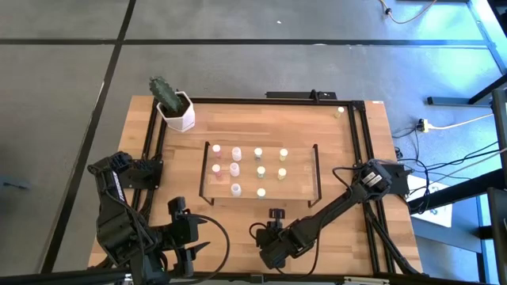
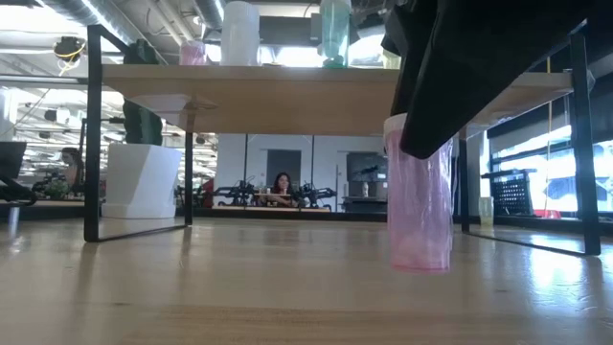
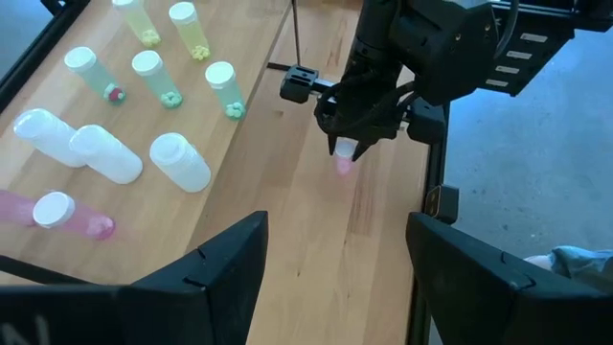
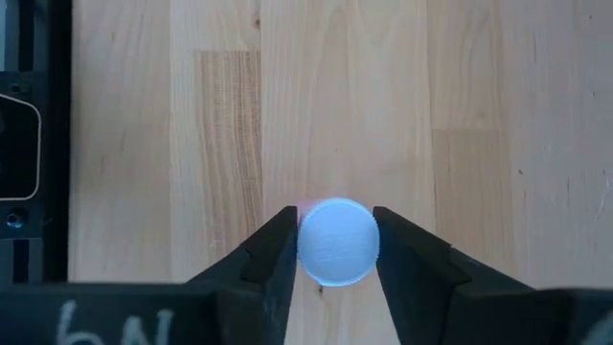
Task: Pick and place medicine bottles onto shelf by color
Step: Put the pink pill bottle on the shelf aligned with the other pink pill bottles
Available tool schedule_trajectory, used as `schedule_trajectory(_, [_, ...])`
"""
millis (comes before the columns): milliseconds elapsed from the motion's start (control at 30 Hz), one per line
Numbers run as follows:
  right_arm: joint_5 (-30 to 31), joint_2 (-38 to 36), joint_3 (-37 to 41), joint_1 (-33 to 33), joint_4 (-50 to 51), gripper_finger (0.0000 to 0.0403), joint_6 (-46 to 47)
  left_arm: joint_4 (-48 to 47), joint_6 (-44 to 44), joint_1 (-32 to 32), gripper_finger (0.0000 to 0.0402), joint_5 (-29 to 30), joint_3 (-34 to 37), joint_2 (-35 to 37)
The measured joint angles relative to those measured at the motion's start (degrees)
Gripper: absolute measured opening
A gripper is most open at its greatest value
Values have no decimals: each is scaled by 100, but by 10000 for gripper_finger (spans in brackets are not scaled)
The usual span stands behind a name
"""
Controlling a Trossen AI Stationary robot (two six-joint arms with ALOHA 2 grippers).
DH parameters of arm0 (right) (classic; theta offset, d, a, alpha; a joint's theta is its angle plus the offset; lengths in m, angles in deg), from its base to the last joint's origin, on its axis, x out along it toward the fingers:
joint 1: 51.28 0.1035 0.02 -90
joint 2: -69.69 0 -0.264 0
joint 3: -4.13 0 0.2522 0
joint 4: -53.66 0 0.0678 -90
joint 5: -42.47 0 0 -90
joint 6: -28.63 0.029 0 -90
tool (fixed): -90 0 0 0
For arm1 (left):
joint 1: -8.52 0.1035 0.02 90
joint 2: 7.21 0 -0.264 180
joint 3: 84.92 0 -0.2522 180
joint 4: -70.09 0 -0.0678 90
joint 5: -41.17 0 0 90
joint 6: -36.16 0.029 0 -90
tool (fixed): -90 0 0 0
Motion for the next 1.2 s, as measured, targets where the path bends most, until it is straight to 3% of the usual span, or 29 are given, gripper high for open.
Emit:
schedule_trajectory(300, [2,1,0,0,-1,192,13,0,1,0,242,0,0,0])
schedule_trajectory(900, [2,-12,0,0,204,192,-4,0,1,0,242,0,2,0])
schedule_trajectory(1200, [20,-381,-4,0,308,192,20,0,1,2,242,-1,0,0])
